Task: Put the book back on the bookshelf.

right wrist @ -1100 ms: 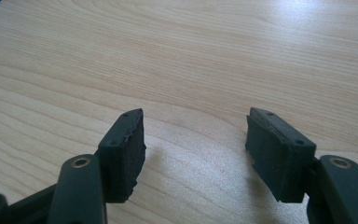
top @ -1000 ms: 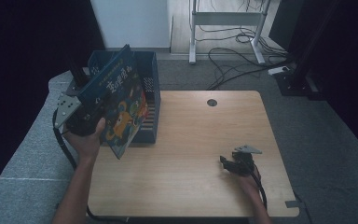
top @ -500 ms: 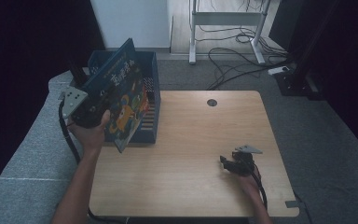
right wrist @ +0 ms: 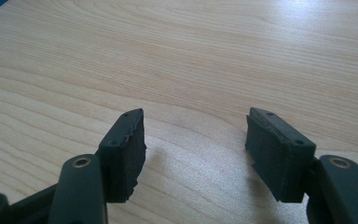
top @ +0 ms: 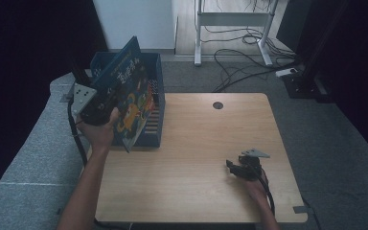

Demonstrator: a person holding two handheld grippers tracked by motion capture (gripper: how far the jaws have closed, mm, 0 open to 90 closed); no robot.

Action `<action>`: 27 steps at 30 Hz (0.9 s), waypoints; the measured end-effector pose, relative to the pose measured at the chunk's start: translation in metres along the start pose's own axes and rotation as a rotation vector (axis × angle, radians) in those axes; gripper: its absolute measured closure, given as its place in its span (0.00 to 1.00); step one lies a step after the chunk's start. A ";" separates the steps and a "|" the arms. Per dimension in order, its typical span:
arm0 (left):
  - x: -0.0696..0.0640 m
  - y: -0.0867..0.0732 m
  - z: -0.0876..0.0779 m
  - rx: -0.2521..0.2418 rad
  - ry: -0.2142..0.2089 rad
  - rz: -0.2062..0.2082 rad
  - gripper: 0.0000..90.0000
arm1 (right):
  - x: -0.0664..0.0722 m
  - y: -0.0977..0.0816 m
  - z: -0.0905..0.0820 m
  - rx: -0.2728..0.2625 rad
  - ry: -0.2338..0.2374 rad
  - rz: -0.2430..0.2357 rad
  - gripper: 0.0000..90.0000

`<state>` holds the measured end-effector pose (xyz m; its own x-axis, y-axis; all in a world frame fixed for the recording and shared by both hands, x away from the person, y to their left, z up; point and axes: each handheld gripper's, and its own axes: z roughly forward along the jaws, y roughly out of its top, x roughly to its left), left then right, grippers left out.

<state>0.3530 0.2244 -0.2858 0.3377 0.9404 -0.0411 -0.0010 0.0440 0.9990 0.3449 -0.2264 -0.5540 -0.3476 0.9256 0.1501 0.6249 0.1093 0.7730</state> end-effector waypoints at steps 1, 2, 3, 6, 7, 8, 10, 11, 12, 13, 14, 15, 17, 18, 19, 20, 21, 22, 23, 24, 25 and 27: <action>0.001 0.000 0.001 -0.004 0.003 -0.007 0.91 | 0.000 0.000 0.000 0.000 0.000 0.000 0.41; 0.001 0.000 0.002 -0.006 0.005 -0.009 0.91 | 0.000 0.000 0.000 0.000 0.000 0.000 0.41; 0.001 -0.001 0.004 -0.005 0.007 -0.009 0.91 | 0.000 0.000 0.000 0.000 0.000 0.000 0.41; 0.000 -0.002 0.007 0.001 0.012 0.000 0.91 | 0.000 0.000 0.000 0.000 0.002 0.002 0.41; 0.000 -0.002 0.009 0.004 0.015 0.002 0.91 | 0.000 0.000 0.000 0.000 0.002 0.005 0.41; -0.001 -0.003 0.009 0.006 0.016 0.002 0.91 | 0.000 0.000 0.000 0.000 0.004 0.007 0.41; -0.001 -0.003 0.012 0.009 0.017 0.000 0.91 | -0.001 0.000 0.000 0.000 0.005 0.007 0.41; -0.001 -0.004 0.014 0.011 0.017 -0.002 0.91 | -0.001 0.000 0.000 0.000 0.004 0.007 0.41; -0.001 -0.004 0.015 0.012 0.015 -0.001 0.91 | -0.001 0.000 0.000 0.000 0.004 0.007 0.41; -0.001 -0.004 0.016 0.016 0.014 0.001 0.91 | -0.001 0.000 0.000 0.002 0.003 0.006 0.41; -0.002 -0.005 0.018 0.018 0.013 0.002 0.91 | -0.001 0.000 0.000 0.001 0.004 0.006 0.41; -0.002 -0.005 0.019 0.020 0.014 0.003 0.91 | -0.001 0.000 0.000 -0.001 0.007 0.008 0.41; -0.003 -0.007 0.023 0.022 0.014 0.005 0.91 | -0.002 0.000 -0.001 -0.001 0.011 0.017 0.41; -0.003 -0.007 0.024 0.024 0.016 0.007 0.91 | -0.002 0.000 -0.001 -0.004 0.012 0.018 0.41; -0.003 -0.008 0.026 0.025 0.020 0.004 0.91 | -0.002 0.000 -0.001 -0.005 0.013 0.021 0.41; -0.003 -0.008 0.028 0.027 0.021 0.005 0.91 | -0.003 0.000 -0.001 -0.006 0.014 0.023 0.41; -0.003 -0.009 0.030 0.029 0.023 0.005 0.91 | -0.003 0.000 -0.001 -0.006 0.015 0.023 0.41; -0.003 -0.009 0.031 0.029 0.024 0.004 0.91 | -0.003 0.000 -0.001 -0.006 0.014 0.024 0.41; -0.004 -0.009 0.032 0.031 0.026 0.005 0.91 | -0.003 0.000 -0.001 -0.006 0.015 0.024 0.41; -0.004 -0.010 0.033 0.031 0.027 0.005 0.91 | -0.003 0.000 -0.001 -0.006 0.016 0.026 0.41; -0.004 -0.010 0.034 0.034 0.027 0.008 0.91 | -0.003 0.000 -0.001 -0.006 0.016 0.027 0.41; -0.005 -0.010 0.036 0.038 0.029 0.011 0.91 | -0.004 0.000 -0.001 -0.006 0.018 0.028 0.41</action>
<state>0.3857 0.2072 -0.2953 0.3102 0.9502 -0.0300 0.0309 0.0215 0.9993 0.3452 -0.2301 -0.5542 -0.3423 0.9217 0.1824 0.6303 0.0813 0.7721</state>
